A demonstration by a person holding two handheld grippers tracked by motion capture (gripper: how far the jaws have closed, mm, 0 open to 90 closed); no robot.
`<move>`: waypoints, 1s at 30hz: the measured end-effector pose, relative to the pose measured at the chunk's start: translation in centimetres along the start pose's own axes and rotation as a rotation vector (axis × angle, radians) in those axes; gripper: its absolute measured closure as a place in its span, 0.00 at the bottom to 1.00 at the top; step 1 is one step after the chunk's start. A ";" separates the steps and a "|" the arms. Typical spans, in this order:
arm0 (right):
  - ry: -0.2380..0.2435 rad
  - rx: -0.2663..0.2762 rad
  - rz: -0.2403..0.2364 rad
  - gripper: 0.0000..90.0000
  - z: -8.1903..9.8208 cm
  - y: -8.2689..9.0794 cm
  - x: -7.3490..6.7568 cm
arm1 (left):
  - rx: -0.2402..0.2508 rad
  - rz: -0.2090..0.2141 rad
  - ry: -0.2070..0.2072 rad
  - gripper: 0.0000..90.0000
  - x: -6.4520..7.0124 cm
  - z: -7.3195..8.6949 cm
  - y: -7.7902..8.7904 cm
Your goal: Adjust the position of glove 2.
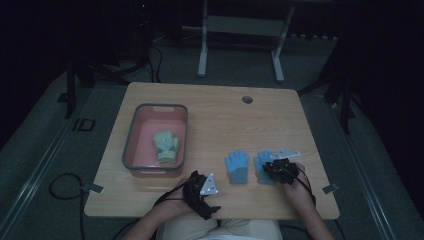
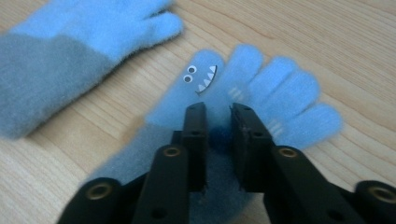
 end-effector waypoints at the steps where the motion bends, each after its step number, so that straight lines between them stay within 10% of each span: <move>1: -0.004 0.004 0.002 0.90 0.0 0.0 -0.1 | -0.001 -0.001 0.001 0.02 0.0 0.0 0.0; 18: -0.022 0.103 0.011 0.97 -3.2 2.3 -1.3 | 0.001 -0.002 -0.001 0.02 -0.1 0.0 0.1; 30: -0.013 0.170 -0.158 0.97 -7.0 1.7 -5.5 | 0.001 0.003 -0.007 0.02 0.1 0.0 0.1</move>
Point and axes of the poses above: each handheld gripper's, and its own axes: y roughly backward along the jaws, z roughly out of its underside, x roughly to its right, the point moved 2 cm from there along -y, roughly forward along the jaws, and after that the axes turned 13 degrees about x, right-handed, at the moved point
